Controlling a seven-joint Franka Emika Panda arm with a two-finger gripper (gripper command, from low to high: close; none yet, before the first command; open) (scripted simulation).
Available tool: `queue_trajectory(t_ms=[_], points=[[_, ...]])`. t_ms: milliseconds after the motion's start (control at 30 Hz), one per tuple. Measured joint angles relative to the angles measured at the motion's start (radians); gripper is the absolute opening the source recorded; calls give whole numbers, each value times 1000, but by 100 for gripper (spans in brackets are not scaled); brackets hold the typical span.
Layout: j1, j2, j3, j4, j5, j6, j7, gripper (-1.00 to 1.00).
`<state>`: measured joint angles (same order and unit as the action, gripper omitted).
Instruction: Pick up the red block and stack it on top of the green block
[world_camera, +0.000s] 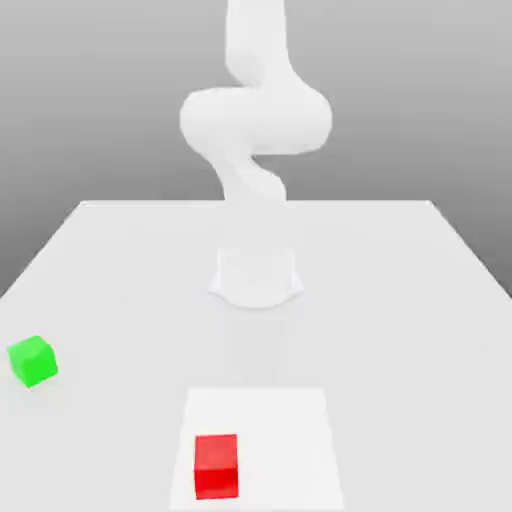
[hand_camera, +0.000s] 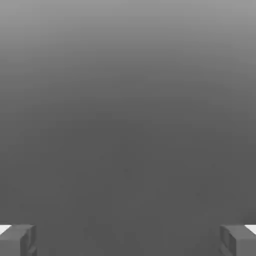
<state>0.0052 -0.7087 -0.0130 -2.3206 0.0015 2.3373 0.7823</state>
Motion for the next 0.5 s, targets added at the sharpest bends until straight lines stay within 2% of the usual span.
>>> queue_trajectory(t_ms=[500], points=[[11, 550, -64, -124, 29, 225, -120, 0]])
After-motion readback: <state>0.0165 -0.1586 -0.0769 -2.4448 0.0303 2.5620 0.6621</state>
